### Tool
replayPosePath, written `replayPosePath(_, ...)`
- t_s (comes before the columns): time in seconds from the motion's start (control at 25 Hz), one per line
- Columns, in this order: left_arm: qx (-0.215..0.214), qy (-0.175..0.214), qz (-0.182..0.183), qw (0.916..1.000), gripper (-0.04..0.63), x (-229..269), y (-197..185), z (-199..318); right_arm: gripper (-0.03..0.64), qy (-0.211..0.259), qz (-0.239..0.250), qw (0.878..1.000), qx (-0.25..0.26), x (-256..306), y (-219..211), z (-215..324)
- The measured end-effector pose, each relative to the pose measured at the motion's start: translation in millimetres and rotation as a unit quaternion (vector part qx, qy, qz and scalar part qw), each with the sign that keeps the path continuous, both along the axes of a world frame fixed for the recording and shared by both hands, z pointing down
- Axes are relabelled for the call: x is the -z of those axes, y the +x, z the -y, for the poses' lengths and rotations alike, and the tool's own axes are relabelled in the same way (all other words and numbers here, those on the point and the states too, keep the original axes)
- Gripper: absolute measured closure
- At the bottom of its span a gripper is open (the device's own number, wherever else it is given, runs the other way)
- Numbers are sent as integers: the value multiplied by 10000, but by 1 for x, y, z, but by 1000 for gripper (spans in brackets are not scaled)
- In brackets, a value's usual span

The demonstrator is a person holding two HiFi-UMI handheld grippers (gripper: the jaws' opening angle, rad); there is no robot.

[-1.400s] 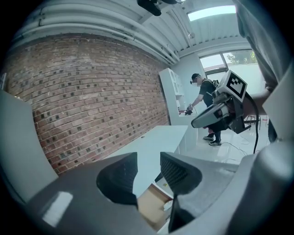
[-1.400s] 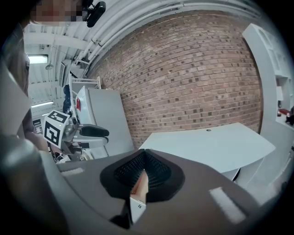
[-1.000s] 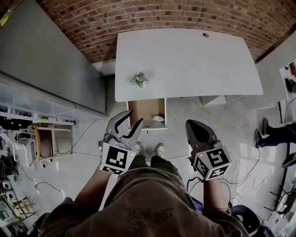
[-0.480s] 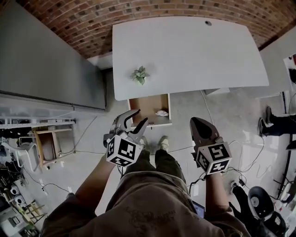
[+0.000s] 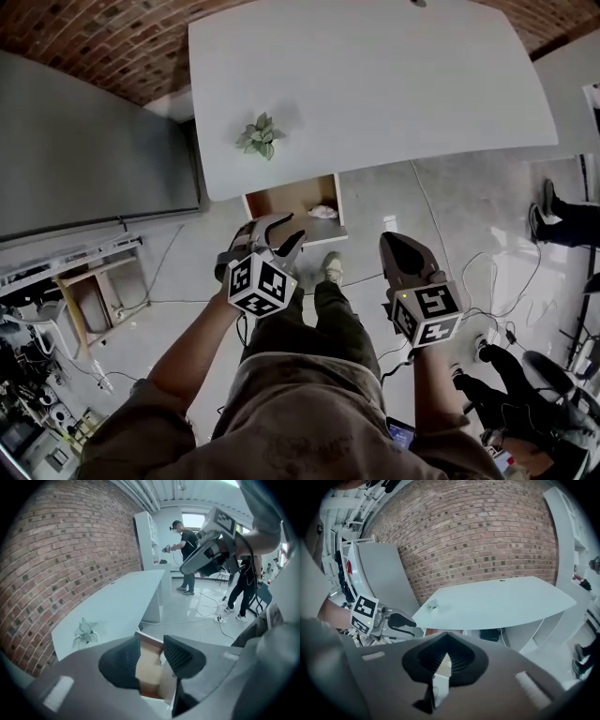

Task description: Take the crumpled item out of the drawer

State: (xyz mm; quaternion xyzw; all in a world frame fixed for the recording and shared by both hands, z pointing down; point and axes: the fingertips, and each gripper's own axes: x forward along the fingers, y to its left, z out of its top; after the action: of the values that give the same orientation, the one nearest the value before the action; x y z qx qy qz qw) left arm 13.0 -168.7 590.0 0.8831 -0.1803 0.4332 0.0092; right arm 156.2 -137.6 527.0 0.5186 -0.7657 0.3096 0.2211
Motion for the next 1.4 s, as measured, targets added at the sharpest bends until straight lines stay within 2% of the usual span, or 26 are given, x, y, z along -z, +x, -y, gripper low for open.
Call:
replayPosePath(0.28, -483, -290, 484, 9972, 443, -104, 11, 13, 589, -180, -39, 9998, -33, -67, 3, 11)
replayPosePath(0.36, -466, -448, 478, 9968, 443, -130, 14, 16, 589, -212, -73, 9997, 11, -87, 3, 14)
replayPosePath(0.56, -82, -986, 355, 9945, 441, -188, 17, 23, 589, -302, -9, 9995, -62, -132, 3, 18)
replayPosePath(0.68, -194, -1081, 485, 9928, 437, -221, 17, 19, 589, -355, 48, 9993, -131, -157, 1, 16)
replayPosePath(0.92, -549, -1350, 778, 9863, 436, -272, 20, 1, 589, -511, 55, 9986, -102, -200, 0, 4)
replayPosePath(1.2, -889, -1396, 935, 9818, 436, -319, 35, -7, 589, -488, 95, 9987, -126, -230, -5, -2)
replayPosePath(1.4, -884, -1446, 990, 9805, 440, -341, 39, -11, 589, -543, 145, 9981, -253, -245, -10, -16)
